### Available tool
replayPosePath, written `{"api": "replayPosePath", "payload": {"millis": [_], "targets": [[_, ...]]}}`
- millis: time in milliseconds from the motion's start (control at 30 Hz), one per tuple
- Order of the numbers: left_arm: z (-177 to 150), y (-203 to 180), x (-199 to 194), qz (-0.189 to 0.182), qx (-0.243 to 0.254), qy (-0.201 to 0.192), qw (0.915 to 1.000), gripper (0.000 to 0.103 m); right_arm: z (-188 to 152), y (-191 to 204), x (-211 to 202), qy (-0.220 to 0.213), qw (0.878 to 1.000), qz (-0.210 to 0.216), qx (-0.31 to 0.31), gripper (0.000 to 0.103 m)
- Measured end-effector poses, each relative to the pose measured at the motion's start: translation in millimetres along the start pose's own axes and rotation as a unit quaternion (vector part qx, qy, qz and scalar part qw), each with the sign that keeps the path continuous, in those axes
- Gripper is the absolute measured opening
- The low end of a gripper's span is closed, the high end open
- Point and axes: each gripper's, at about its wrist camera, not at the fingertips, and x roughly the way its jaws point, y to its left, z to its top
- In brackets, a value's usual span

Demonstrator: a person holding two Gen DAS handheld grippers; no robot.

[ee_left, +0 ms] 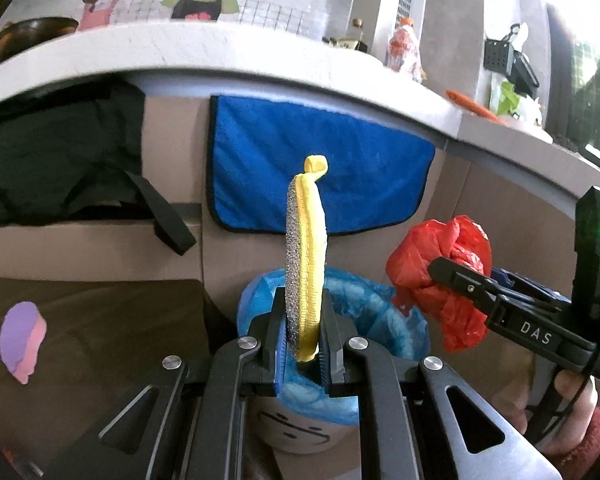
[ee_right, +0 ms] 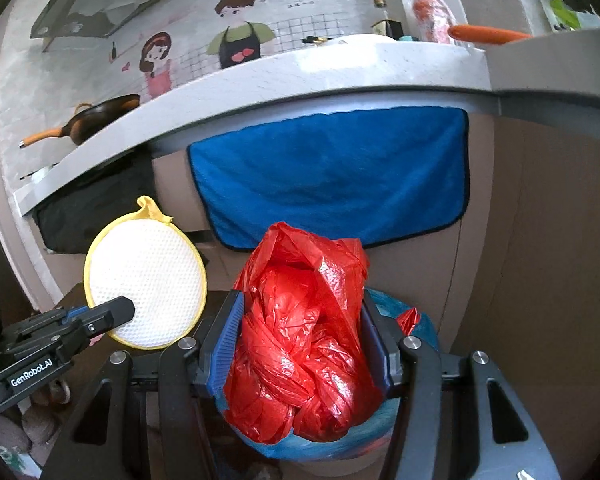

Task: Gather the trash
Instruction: 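Open both grippers to drop the bag and sponge into the bin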

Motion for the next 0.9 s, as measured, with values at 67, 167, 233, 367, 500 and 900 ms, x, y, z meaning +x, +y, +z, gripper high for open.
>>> {"api": "replayPosePath", "payload": {"millis": [67,167,233,367,500,900], "targets": [[-3,3,18,-0.004,-0.004,0.017,0.9998,0.014,-4,-5,8,0.006,1.000,-0.009,-0.003,0.052],[-7,6,40,-0.004,-0.005,0.038,0.9993,0.014,-10,-15,26,0.023,1.000,-0.007,0.002,0.052],[-10,8,56,-0.005,-0.009,0.053,0.9985,0.014,-15,-22,37,0.032,0.999,-0.005,0.012,0.052],[-14,9,77,-0.002,-0.007,0.065,0.9978,0.014,-22,-32,64,0.054,0.998,0.000,0.026,0.052],[-16,12,94,-0.002,-0.011,0.078,0.9969,0.014,-28,-38,81,0.068,0.997,0.002,0.033,0.053],[-16,20,117,-0.018,-0.027,0.092,0.9952,0.014,-35,-45,108,0.088,0.995,-0.009,0.035,0.053]]}}
